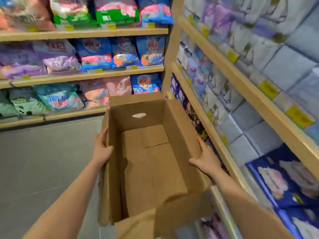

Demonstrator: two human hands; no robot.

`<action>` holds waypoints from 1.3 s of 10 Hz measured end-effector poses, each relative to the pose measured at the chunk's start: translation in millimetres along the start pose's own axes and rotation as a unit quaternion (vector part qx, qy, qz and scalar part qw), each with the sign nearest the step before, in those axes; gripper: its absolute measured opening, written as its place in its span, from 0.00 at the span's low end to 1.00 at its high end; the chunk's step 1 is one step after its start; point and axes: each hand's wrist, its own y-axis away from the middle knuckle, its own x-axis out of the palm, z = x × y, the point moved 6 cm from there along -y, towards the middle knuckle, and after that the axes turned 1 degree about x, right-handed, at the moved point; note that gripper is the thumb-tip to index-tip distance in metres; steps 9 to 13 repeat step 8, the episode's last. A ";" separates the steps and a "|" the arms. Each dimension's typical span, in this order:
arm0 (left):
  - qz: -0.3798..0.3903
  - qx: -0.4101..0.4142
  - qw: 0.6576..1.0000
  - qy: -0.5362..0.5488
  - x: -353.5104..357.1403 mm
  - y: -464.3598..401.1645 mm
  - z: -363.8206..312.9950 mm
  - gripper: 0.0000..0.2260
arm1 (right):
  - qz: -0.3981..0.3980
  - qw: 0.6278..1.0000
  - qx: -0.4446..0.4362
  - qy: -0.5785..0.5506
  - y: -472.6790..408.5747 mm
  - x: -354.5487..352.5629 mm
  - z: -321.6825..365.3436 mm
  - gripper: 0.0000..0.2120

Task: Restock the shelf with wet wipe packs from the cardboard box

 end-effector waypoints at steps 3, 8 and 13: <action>0.089 -0.075 0.993 -0.005 157.1 -93.3 271.0 0.41 | 0.025 0.997 0.034 0.065 -152.9 240.9 -141.3 0.49; 0.184 -0.136 0.895 -0.383 262.6 -79.8 405.0 0.42 | 0.116 0.983 0.110 0.085 -145.2 370.7 -245.7 0.42; 0.184 -0.136 0.895 -0.383 262.6 -79.8 405.0 0.42 | 0.116 0.983 0.110 0.085 -145.2 370.7 -245.7 0.42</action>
